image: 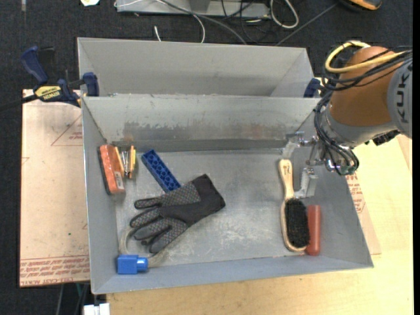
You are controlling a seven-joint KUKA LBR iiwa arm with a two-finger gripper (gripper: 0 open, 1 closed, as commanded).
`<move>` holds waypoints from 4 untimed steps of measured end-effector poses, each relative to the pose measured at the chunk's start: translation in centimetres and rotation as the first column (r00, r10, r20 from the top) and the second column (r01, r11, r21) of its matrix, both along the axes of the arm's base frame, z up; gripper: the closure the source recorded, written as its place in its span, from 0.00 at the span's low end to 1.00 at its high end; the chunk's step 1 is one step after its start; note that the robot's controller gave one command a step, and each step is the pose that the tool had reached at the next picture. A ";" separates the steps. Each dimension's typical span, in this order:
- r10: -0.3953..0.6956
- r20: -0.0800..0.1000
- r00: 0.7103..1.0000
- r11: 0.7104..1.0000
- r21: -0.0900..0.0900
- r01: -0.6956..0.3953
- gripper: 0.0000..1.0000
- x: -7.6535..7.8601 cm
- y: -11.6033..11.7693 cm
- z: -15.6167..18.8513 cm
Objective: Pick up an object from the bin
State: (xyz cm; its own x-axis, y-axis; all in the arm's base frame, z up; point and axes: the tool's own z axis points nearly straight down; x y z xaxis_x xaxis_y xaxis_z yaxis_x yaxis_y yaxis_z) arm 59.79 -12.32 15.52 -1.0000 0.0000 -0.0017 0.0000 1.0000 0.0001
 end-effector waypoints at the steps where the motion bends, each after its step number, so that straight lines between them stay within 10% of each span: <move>1: 0.357 0.003 0.934 0.934 -0.001 -0.357 0.00 1.0 -1.1 -1.8; 2: 0.515 0.002 0.857 0.857 0.000 -0.515 0.00 0.7 -1.6 -4.2; 3: 0.745 0.004 0.667 0.667 -0.004 -0.745 0.00 1.4 -2.2 -4.4; 4: 0.857 0.014 0.515 0.515 -0.003 -0.857 0.00 -2.3 0.5 -8.5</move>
Offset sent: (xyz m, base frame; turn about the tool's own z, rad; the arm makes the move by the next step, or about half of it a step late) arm 0.0070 -0.0174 -0.0403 -0.5429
